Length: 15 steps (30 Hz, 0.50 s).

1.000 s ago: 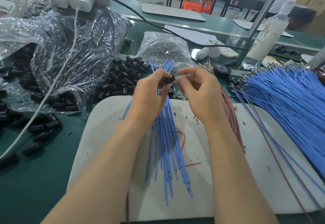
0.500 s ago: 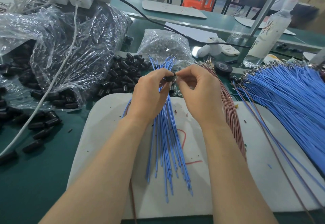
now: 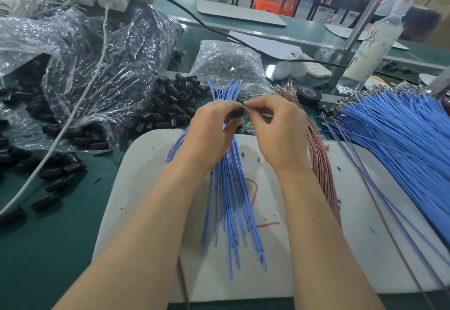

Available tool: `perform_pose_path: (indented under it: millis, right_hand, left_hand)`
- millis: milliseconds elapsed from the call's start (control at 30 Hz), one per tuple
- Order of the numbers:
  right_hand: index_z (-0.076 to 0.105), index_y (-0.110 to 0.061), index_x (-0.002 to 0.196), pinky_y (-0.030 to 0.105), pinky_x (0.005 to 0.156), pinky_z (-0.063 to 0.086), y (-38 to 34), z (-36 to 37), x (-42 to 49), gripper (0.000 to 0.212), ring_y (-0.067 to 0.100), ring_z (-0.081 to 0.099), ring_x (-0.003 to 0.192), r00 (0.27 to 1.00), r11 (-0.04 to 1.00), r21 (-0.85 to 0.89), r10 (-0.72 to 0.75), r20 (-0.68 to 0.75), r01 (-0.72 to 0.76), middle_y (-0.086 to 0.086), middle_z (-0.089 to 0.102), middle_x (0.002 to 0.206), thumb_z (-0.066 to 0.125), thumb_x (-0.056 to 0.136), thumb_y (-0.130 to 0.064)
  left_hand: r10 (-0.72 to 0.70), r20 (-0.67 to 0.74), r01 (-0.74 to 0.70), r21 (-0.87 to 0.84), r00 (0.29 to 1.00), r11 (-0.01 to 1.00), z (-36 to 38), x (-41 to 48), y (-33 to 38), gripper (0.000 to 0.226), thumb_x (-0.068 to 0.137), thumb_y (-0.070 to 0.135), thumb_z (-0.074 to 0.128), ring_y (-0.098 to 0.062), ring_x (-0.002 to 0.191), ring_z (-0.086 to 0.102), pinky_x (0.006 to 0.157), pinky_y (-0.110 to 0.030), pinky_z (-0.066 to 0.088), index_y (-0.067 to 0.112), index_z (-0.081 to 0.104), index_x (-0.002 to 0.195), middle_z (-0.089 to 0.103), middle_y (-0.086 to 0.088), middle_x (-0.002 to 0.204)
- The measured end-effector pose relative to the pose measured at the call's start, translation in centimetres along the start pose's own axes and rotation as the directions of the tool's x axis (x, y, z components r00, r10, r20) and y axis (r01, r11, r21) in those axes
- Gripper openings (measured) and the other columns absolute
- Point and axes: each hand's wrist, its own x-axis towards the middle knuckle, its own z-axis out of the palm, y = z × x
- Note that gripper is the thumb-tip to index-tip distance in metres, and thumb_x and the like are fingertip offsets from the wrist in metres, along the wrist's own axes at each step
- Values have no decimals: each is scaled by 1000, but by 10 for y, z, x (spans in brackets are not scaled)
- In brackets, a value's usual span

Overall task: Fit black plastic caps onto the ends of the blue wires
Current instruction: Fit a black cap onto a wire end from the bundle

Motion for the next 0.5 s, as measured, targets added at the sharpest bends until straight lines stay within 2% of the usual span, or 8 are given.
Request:
perform_pose_path:
  millis: [100, 233, 333, 400, 500]
  right_hand:
    - [75, -11, 93, 4, 72, 44, 2, -1, 0, 15, 6, 62, 76, 997, 999, -15, 40, 60, -39, -4, 68, 84, 64, 86, -4]
    - [74, -14, 91, 9, 74, 47, 5, -3, 1, 13, 4, 64, 79, 992, 993, 62, 94, 90, -99, -5, 70, 85, 64, 86, -6]
    - [72, -15, 93, 11, 75, 49, 13, -8, 5, 11, 0, 62, 76, 983, 977, 109, 183, 17, -183, -11, 67, 82, 66, 87, -9]
    - [70, -15, 95, 13, 76, 50, 24, -13, 6, 12, 0, 60, 76, 953, 957, 28, 290, -90, -289, -14, 64, 80, 64, 87, -10]
    - [68, -17, 93, 30, 85, 49, 39, -14, 6, 13, 16, 62, 90, 901, 877, -205, 417, -124, -434, -3, 66, 89, 60, 85, -10]
  left_hand:
    - [7, 19, -7, 29, 1000, 1000, -1, -1, -1, 21, 87, 5, 61, -14, 73, 49, 74, -25, 43, 8, 70, 106, 63, -2, 87]
    - [-17, 28, 15, 41, 999, 999, 1, -1, -2, 19, 88, 8, 62, -11, 71, 48, 74, -29, 45, 11, 69, 105, 64, 2, 86]
    - [-88, 32, 86, 77, 996, 993, 2, 0, -5, 15, 88, 11, 62, -5, 67, 47, 72, -27, 42, 16, 69, 101, 57, 10, 80]
    - [-121, 3, 120, 70, 993, 990, 1, 0, -6, 16, 88, 12, 62, -12, 73, 53, 76, -31, 48, 16, 68, 102, 62, 7, 87]
    - [-146, -73, 149, 30, 987, 988, -1, 2, -6, 17, 89, 14, 63, -18, 79, 58, 81, -36, 50, 16, 68, 105, 60, 4, 93]
